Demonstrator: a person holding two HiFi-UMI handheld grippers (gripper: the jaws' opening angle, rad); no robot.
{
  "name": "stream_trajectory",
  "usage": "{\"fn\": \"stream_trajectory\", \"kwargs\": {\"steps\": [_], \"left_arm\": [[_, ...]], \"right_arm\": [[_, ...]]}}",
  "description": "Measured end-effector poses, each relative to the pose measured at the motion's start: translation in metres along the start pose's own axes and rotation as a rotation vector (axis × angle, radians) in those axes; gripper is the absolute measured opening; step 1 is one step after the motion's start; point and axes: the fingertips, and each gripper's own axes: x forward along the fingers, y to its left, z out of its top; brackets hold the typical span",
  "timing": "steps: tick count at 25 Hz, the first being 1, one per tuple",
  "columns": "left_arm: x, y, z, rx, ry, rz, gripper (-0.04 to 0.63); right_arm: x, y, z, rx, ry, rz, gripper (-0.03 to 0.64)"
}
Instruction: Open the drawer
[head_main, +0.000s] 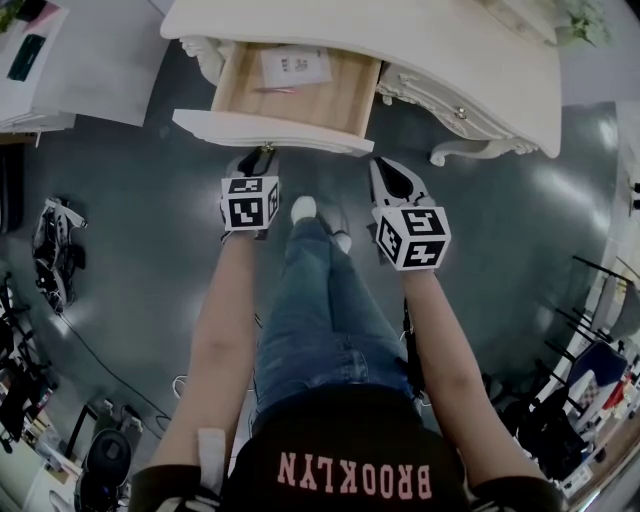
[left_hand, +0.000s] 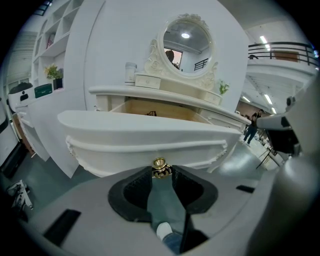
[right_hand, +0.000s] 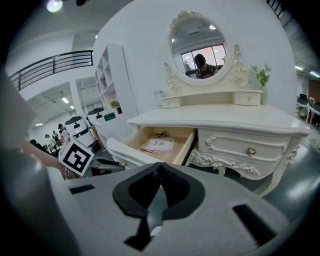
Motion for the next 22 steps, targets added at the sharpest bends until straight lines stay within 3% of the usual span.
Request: {"fn": "stream_trajectory", "kwargs": {"steps": [4, 13, 22], "left_arm": [[0.001, 0.000, 0.002, -0.014, 0.016, 0.012, 0.120], [-0.004, 0.000, 0.001, 0.065, 0.080, 0.050, 0.121], [-0.029, -0.006, 0.016, 0.080, 0.065, 0.045, 0.103]], "right_arm": [[-0.003, 0.001, 0.000, 0.013, -0.002, -0.002, -0.003], [-0.011, -0.001, 0.013, -0.021, -0.001, -0.017, -0.003], [-0.021, 0.005, 0.039, -0.074, -0.023, -0.015, -0.003]]}}
